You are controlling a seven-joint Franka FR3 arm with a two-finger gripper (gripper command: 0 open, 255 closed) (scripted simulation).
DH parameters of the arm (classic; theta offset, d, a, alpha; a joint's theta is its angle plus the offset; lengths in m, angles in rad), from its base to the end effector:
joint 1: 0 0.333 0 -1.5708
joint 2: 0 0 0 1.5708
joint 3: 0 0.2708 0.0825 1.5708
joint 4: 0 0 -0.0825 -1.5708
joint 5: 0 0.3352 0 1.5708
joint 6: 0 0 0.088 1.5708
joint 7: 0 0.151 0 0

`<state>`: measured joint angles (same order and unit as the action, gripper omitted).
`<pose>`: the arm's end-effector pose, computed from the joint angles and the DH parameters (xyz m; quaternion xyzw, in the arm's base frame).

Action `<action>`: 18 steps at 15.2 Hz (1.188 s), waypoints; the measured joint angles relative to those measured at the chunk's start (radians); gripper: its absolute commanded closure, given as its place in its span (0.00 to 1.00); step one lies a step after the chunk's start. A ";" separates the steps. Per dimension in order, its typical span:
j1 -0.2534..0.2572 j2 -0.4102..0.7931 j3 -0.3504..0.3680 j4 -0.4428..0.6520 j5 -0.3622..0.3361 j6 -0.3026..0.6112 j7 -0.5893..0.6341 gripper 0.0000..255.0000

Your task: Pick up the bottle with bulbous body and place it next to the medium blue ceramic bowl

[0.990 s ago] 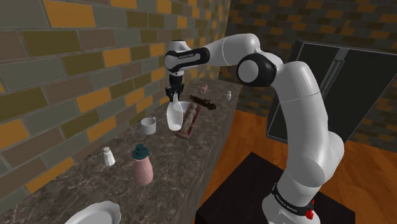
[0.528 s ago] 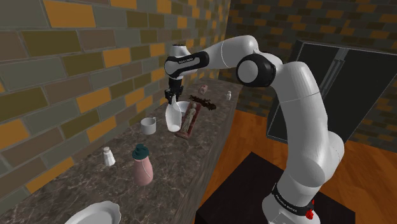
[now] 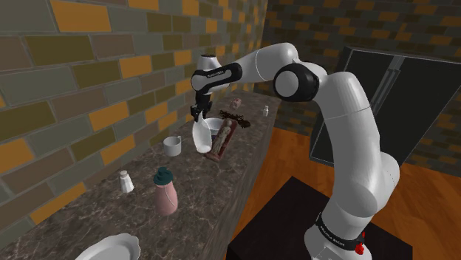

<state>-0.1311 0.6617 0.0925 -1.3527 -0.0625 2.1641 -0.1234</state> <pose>0.6781 -0.0418 0.2918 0.9960 0.0459 0.0760 0.0058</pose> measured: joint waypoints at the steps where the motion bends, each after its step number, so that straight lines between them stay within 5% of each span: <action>1: 0.000 -0.004 0.000 -0.003 0.000 0.008 0.000 0.00; 12: 0.001 -0.022 0.001 0.046 0.004 -0.167 -0.001 0.00; 18: 0.001 -0.029 0.001 0.046 0.005 -0.175 -0.002 0.00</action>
